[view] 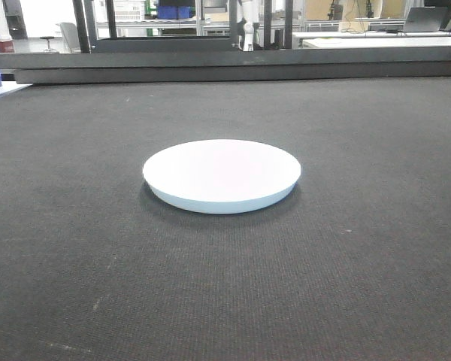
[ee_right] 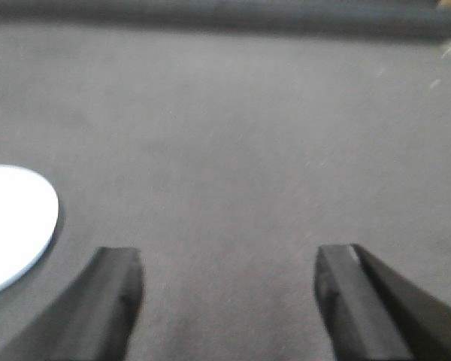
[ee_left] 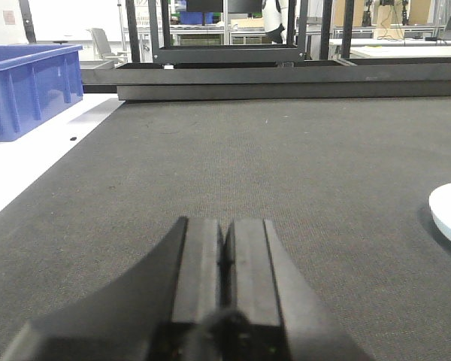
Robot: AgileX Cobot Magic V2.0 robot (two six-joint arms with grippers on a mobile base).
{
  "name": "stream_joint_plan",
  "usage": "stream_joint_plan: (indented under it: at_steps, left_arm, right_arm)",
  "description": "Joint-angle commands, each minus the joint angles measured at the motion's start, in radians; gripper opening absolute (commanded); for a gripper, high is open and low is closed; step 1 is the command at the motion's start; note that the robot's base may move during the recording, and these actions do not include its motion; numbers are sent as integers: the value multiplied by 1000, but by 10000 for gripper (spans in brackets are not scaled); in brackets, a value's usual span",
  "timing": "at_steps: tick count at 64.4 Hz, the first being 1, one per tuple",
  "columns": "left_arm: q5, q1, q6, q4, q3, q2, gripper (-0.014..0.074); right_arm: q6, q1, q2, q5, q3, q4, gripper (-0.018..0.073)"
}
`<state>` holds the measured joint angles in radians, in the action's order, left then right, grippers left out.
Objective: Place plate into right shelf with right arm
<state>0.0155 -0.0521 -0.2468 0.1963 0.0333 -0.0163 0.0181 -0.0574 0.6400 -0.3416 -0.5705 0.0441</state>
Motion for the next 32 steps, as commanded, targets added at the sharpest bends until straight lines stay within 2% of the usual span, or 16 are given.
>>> stream_joint_plan:
  at_steps: [1, 13, 21, 32]
  left_arm:
    - [-82, -6, 2, 2, 9, -11, -47]
    - [-82, -6, 2, 2, 9, -11, -47]
    - [-82, -6, 2, 2, 9, -11, -47]
    - [-82, -6, 2, 2, 9, -11, -47]
  right_arm:
    - [5, -34, 140, 27, -119, -19, 619]
    - [-5, -177, 462, -188, -387, -19, 608]
    - [-75, -253, 671, -327, -572, -19, 608]
    - [-147, -347, 921, -433, -781, -19, 608]
